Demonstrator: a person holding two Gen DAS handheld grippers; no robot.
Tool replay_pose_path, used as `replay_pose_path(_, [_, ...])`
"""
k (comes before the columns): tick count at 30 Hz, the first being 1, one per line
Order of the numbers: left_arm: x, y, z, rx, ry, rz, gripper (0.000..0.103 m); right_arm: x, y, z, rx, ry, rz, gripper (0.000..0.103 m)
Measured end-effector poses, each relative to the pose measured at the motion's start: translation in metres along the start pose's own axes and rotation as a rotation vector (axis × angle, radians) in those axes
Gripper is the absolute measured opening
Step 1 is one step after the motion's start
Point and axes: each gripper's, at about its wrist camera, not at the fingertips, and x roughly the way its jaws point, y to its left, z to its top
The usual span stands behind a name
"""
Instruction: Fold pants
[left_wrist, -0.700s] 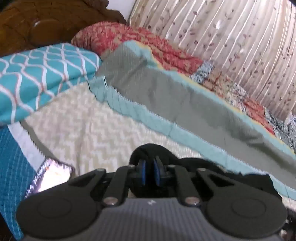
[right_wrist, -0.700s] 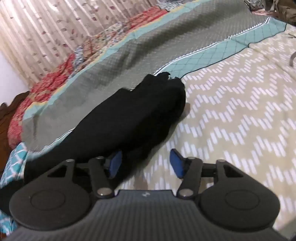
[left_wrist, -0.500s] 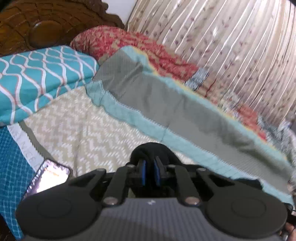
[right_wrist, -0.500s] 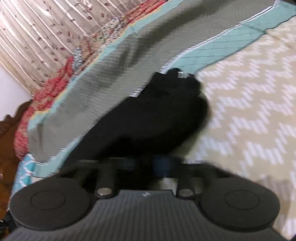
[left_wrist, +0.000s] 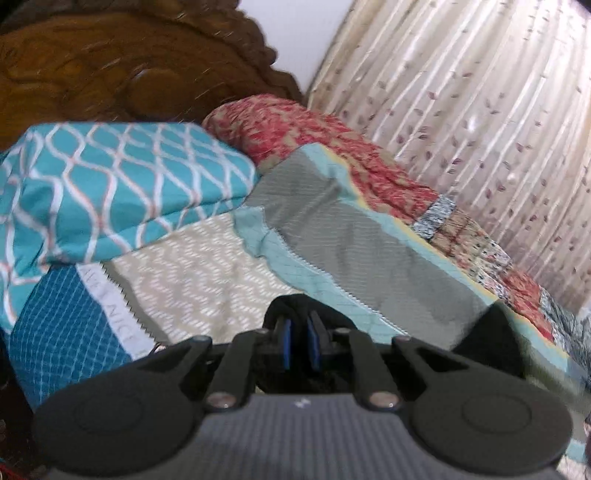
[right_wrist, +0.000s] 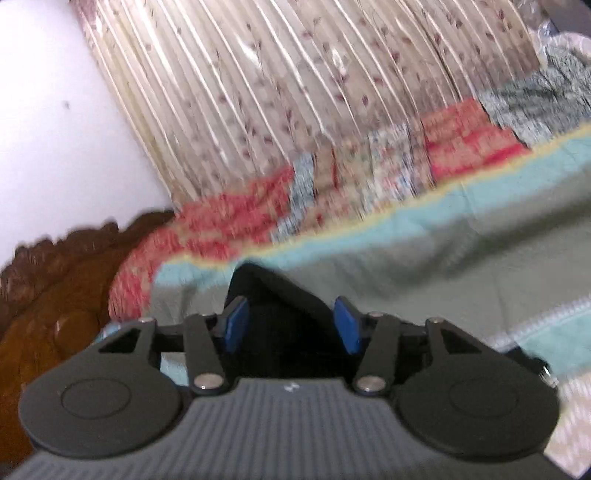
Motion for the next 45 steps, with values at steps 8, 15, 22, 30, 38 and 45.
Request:
replay_pose_path(8, [-0.007,-0.008,-0.001,0.107,0.045,0.012,0.009,0.031,-0.037,-0.110,0.015,0.277,-0.192,0.051])
replay_pose_path(15, [-0.013,-0.007,0.009,0.098,0.044,-0.018,0.010,0.004,-0.032,-0.095,-0.009,0.133,-0.258,0.027])
replay_pose_path(22, [-0.023,-0.024,-0.004,0.136,0.085,-0.057,0.010,-0.187,-0.118,-0.002,0.044,-0.317,-0.502,0.027])
replay_pose_path(30, [-0.021,-0.075,-0.084,0.292,0.370,-0.203,0.017,-0.320,-0.200,-0.010,0.097,-0.406,-0.897,0.028])
replay_pose_path(38, [-0.040,-0.070,-0.125,0.429,0.480,-0.216,0.061,-0.304,-0.233,-0.077,0.202,-0.208,-1.010,0.046])
replay_pose_path(45, [-0.031,-0.026,-0.085,0.226,0.455,-0.178,0.097,-0.333,-0.226,-0.114,0.316,-0.287,-0.931,0.048])
